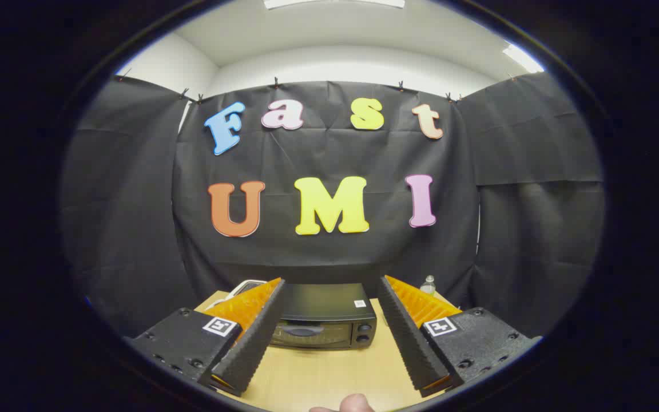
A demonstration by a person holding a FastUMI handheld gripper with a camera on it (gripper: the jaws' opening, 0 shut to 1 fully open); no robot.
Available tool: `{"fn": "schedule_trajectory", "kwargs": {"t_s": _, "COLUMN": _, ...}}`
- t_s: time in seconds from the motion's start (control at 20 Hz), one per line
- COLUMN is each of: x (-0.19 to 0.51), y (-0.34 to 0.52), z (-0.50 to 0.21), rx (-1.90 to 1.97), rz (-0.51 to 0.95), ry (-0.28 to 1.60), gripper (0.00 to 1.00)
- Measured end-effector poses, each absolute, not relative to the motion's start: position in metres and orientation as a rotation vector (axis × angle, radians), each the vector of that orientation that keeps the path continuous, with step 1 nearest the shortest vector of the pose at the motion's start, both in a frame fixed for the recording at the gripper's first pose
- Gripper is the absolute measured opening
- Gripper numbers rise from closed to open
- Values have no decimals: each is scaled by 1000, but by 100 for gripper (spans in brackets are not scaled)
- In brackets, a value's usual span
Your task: Open the toaster oven, put the food inside, and close the toaster oven door.
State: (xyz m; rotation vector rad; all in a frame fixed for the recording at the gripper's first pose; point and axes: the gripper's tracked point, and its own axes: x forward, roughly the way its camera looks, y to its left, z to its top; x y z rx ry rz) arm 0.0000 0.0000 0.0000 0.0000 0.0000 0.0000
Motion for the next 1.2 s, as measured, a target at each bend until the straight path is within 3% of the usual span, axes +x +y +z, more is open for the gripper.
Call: {"fn": "schedule_trajectory", "kwargs": {"t_s": 1.2, "x": 1, "y": -13, "z": -5, "rx": -3, "rz": -12, "ry": 23, "gripper": 100}}
